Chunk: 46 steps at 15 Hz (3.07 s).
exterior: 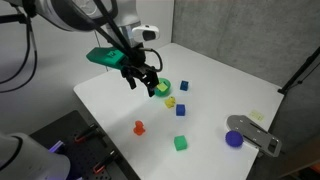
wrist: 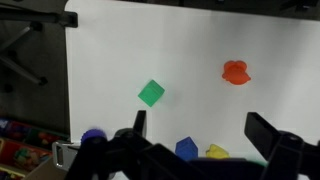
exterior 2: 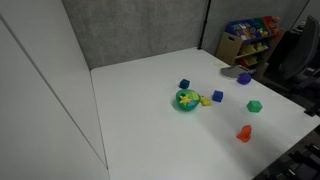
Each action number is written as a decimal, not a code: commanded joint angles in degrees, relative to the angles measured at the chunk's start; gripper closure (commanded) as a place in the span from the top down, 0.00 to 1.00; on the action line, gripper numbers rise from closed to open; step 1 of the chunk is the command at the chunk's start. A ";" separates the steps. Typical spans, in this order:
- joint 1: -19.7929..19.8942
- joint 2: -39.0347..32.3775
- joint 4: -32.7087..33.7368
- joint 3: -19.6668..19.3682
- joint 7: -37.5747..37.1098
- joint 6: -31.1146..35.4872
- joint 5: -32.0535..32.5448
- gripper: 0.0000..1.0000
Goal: Put the yellow dog toy in the green bowl.
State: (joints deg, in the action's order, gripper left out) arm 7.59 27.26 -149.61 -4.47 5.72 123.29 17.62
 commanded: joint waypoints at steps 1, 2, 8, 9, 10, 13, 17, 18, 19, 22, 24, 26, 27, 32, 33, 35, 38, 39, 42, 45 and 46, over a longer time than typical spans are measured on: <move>-1.28 -6.34 3.90 0.18 -1.63 4.81 -1.46 1.00; -1.32 -7.84 4.53 0.26 -2.27 6.74 -1.48 1.00; -1.63 -19.71 9.35 -0.26 -3.77 19.31 -5.04 1.00; -1.69 -21.72 10.22 -0.29 -3.73 21.10 -5.95 1.00; -1.82 -24.03 11.30 -0.28 -3.50 22.73 -7.14 1.00; -2.04 -31.15 14.45 -0.11 -3.30 27.18 -10.50 1.00; -2.29 -41.11 19.18 0.60 -3.09 31.77 -14.56 1.00; -2.24 -43.12 20.34 0.95 -2.65 32.39 -15.64 1.00; -2.06 -45.18 21.45 1.48 -2.03 33.08 -16.78 1.00; -1.84 -50.45 24.43 2.23 -2.14 35.04 -17.83 1.00; -1.48 -53.77 26.53 2.59 -2.12 35.80 -18.31 1.00; -0.61 -56.66 28.63 3.48 -1.67 36.16 -19.62 1.00; -0.29 -58.29 29.93 3.88 -1.57 36.30 -20.24 1.00; 0.14 -66.12 37.33 5.16 -2.28 35.56 -21.28 1.00; -0.28 -67.74 38.87 5.04 -2.83 35.43 -21.23 1.00; -1.06 -70.82 41.75 4.77 -3.70 35.15 -21.05 1.00; -2.15 -75.17 45.68 4.48 -4.86 35.02 -20.86 1.00; -2.54 -76.12 46.57 4.34 -5.18 34.96 -20.75 1.00; -2.31 -75.48 44.60 4.61 -4.10 35.91 -20.31 1.00; -2.34 -75.62 44.58 4.55 -4.11 35.91 -20.30 1.00; -3.43 -76.33 45.11 3.36 -5.33 36.30 -19.91 1.00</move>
State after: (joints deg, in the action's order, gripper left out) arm 5.27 -48.28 -105.21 0.08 1.62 159.35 -2.67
